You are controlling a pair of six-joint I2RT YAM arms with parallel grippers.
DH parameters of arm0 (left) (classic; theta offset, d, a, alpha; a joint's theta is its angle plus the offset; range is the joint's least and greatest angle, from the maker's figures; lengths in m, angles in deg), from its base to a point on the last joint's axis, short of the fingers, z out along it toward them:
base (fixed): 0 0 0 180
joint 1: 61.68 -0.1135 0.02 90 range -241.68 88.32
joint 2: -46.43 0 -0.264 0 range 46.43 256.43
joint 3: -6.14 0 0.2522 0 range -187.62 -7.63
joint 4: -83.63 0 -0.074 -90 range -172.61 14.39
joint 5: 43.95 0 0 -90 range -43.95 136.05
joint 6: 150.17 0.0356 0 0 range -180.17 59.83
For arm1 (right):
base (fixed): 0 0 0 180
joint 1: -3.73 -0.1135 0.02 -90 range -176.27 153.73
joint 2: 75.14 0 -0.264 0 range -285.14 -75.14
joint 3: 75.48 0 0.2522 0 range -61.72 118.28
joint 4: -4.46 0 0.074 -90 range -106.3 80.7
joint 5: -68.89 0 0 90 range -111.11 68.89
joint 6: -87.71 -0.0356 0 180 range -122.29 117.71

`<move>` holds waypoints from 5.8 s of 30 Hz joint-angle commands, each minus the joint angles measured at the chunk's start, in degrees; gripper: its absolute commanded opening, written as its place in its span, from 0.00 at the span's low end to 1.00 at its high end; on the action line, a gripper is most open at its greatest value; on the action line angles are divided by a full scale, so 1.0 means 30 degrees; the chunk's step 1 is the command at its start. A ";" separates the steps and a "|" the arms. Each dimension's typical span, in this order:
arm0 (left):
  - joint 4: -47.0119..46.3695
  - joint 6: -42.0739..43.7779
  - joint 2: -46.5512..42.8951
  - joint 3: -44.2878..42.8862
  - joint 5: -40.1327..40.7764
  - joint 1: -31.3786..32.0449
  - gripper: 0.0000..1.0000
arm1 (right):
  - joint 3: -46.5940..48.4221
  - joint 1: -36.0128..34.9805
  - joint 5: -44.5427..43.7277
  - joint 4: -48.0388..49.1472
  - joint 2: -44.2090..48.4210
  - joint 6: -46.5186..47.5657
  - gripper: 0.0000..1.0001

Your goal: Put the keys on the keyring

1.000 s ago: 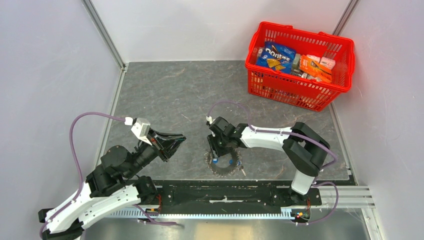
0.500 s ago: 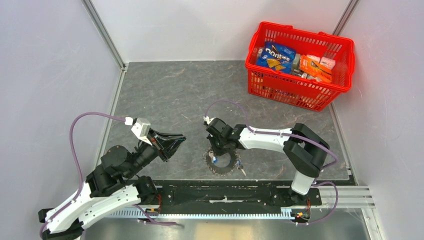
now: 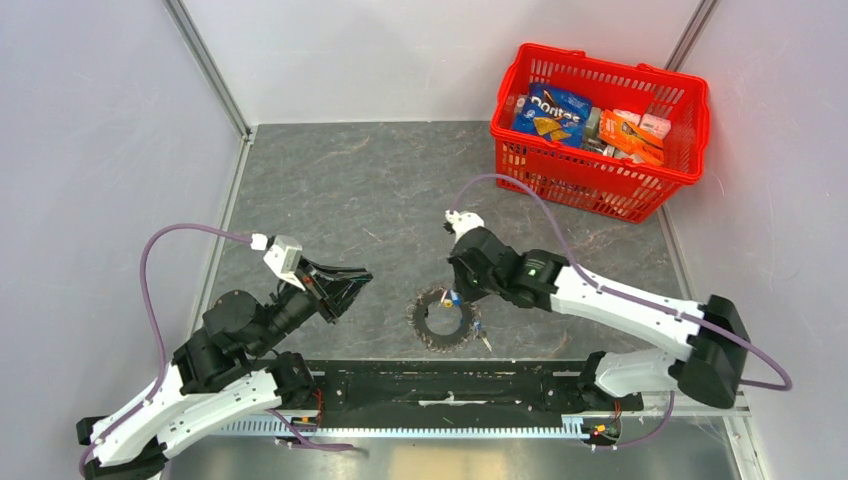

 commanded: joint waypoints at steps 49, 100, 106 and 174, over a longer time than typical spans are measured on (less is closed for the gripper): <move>-0.2933 -0.1134 0.1207 0.3232 0.2929 0.0024 0.73 | -0.1234 0.4814 0.4488 0.3695 -0.2817 -0.4720 0.53; -0.2464 -0.1493 -0.0258 0.3971 0.4038 0.0017 0.80 | 0.2898 0.2737 0.0884 0.2034 -0.8954 -0.4401 0.37; -0.2467 -0.1473 -0.0256 0.3990 0.4068 0.0018 0.80 | 0.2876 0.2859 0.0710 0.2122 -0.9108 -0.4406 0.32; -0.3167 -0.1408 0.0508 0.3981 0.3749 0.0034 0.80 | 0.0005 0.4093 0.3393 0.5870 -0.6784 -0.5041 0.40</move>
